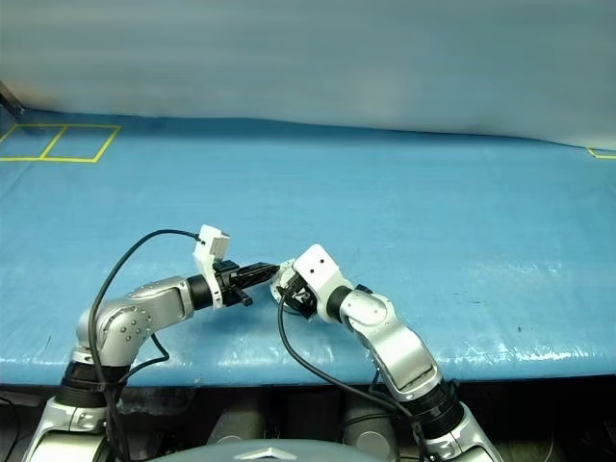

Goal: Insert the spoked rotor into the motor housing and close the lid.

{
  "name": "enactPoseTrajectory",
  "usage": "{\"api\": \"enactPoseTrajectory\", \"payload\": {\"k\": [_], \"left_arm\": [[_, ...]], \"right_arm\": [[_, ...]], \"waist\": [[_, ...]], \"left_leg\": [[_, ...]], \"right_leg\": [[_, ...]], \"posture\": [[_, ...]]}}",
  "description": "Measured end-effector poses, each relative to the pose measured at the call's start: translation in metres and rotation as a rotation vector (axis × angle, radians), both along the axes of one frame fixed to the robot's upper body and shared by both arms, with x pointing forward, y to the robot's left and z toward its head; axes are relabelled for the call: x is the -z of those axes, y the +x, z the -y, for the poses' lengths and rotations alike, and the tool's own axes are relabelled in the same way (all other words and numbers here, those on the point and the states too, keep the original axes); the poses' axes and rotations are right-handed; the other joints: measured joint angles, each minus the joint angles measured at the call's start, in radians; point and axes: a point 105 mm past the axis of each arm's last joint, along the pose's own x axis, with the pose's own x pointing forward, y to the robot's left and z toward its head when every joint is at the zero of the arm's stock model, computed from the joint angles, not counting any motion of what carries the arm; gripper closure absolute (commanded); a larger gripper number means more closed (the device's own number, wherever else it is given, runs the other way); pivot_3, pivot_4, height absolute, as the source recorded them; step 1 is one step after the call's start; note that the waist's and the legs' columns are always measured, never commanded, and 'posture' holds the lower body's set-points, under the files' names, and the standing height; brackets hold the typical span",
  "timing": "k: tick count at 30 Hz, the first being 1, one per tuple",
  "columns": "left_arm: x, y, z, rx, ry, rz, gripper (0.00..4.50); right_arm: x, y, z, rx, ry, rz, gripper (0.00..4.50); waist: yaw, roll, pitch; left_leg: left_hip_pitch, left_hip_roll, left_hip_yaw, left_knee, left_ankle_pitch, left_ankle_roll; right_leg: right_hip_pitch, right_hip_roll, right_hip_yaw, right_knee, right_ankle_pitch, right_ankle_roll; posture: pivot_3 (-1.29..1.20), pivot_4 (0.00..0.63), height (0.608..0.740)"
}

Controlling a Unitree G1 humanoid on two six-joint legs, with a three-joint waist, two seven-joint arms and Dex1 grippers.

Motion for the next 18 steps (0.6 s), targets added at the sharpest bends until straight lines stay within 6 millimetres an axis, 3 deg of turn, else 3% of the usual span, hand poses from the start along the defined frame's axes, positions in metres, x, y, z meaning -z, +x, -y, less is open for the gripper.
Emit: {"api": "enactPoseTrajectory", "payload": {"k": [8, 10, 12, 18], "left_arm": [[0.002, 0.002, 0.005, 0.039, 0.068, 0.020, 4.32], [0.002, 0.002, 0.006, 0.051, 0.077, 0.026, 4.32], [0.002, 0.002, 0.008, 0.061, 0.085, 0.030, 4.32], [0.001, 0.000, 0.012, 0.094, 0.096, 0.042, 4.32]], "right_arm": [[0.001, -0.001, 0.000, -0.001, -0.003, -0.002, 1.24], [0.002, -0.001, 0.002, -0.001, 0.010, -0.007, 0.49], [0.003, -0.003, 0.005, 0.014, 0.042, -0.019, 0.03], [-0.004, -0.023, 0.029, 0.102, 0.285, -0.099, 0.03]], "waist": [[0.004, 0.000, 0.000], [0.005, 0.000, 0.000], [0.009, 0.000, 0.000], [0.021, 0.000, 0.000]], "left_leg": [[0.000, 0.000, 0.000, 0.000, -0.001, -0.001], [0.000, -0.001, -0.001, 0.000, -0.001, -0.001], [0.000, -0.001, -0.001, -0.002, -0.001, -0.001], [-0.002, -0.003, -0.001, -0.004, -0.003, 0.002]], "right_leg": [[0.000, -0.005, 0.000, 0.000, 0.000, 0.000], [0.000, -0.007, -0.001, -0.001, 0.000, 0.000], [0.000, -0.007, -0.001, -0.001, 0.000, 0.000], [0.000, -0.010, -0.002, -0.004, -0.003, 0.001]], "posture": [[0.00, 0.150, 0.740], [0.00, 0.150, 0.740], [0.00, 0.150, 0.740], [0.00, 0.150, 0.740]]}}
